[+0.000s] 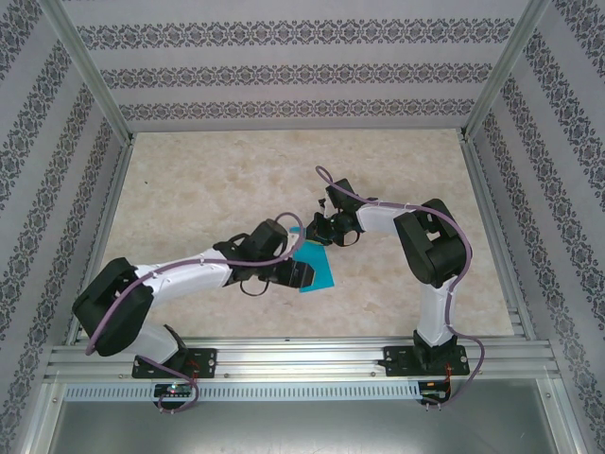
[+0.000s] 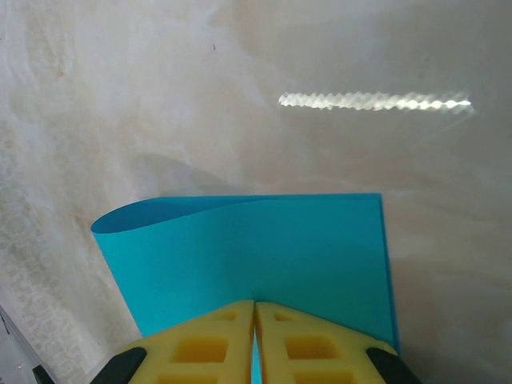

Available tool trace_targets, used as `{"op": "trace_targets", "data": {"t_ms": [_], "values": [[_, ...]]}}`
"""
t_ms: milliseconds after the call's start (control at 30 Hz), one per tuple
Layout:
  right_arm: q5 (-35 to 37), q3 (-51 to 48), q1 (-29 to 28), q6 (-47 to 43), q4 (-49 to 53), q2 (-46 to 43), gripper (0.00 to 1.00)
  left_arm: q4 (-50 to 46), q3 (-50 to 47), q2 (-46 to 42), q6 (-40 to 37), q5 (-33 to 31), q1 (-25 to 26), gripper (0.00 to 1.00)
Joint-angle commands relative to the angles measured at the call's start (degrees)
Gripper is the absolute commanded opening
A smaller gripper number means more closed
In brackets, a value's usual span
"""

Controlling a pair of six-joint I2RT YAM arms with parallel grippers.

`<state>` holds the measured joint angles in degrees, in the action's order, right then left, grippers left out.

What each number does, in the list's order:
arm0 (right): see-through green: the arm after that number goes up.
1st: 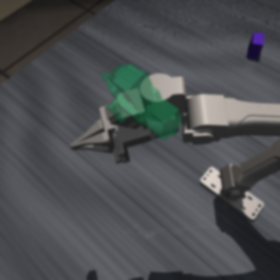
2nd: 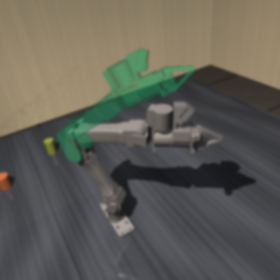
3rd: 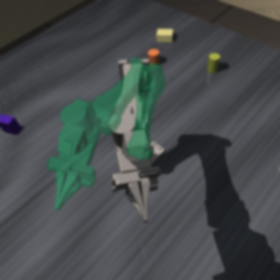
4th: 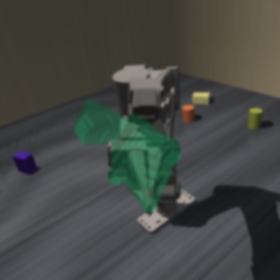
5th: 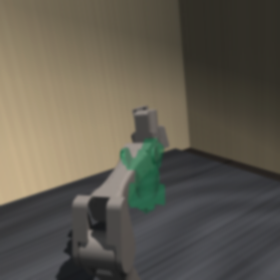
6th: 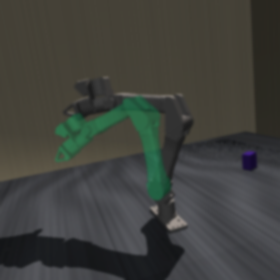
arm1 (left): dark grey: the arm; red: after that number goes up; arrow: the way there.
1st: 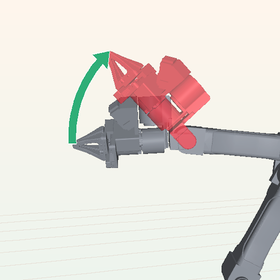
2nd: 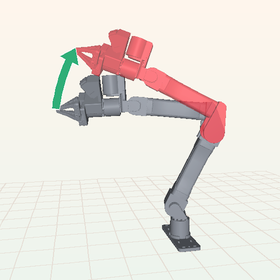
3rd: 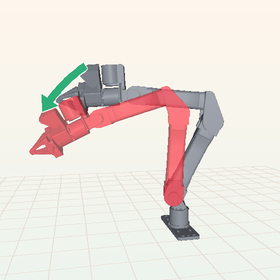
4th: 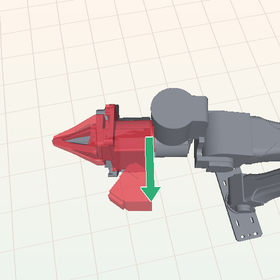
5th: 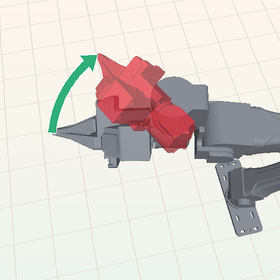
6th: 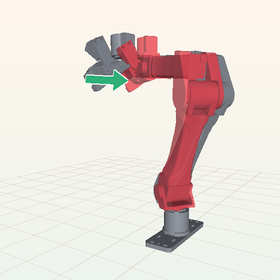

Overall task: Fold a paper plane with a square sheet of paper (fold left side to right side)
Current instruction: First fold the square sheet of paper in half at the center of the table, then hold the square sheet of paper at the center of the table.

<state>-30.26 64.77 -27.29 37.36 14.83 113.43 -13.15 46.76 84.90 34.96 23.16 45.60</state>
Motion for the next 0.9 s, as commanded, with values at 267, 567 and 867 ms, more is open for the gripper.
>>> {"op": "trace_targets", "data": {"t_ms": [267, 567, 867], "values": [[3.1, -0.2, 0.2, -1.2, 0.3, 1.9, 0.12, 8.7, 5.5, 13.3, 0.1, 5.2, -1.7, 0.59], [2.4, 0.2, 0.3, -1.2, 0.0, 1.1, 0.12, 10.4, 4.0, 17.2, 1.0, 3.9, -1.7, 0.59], [1.3, 3.4, 2.6, -2.2, 2.7, -4.0, 0.16, 12.2, 0.2, 18.5, 2.3, 3.3, -1.7, 0.58]]}}
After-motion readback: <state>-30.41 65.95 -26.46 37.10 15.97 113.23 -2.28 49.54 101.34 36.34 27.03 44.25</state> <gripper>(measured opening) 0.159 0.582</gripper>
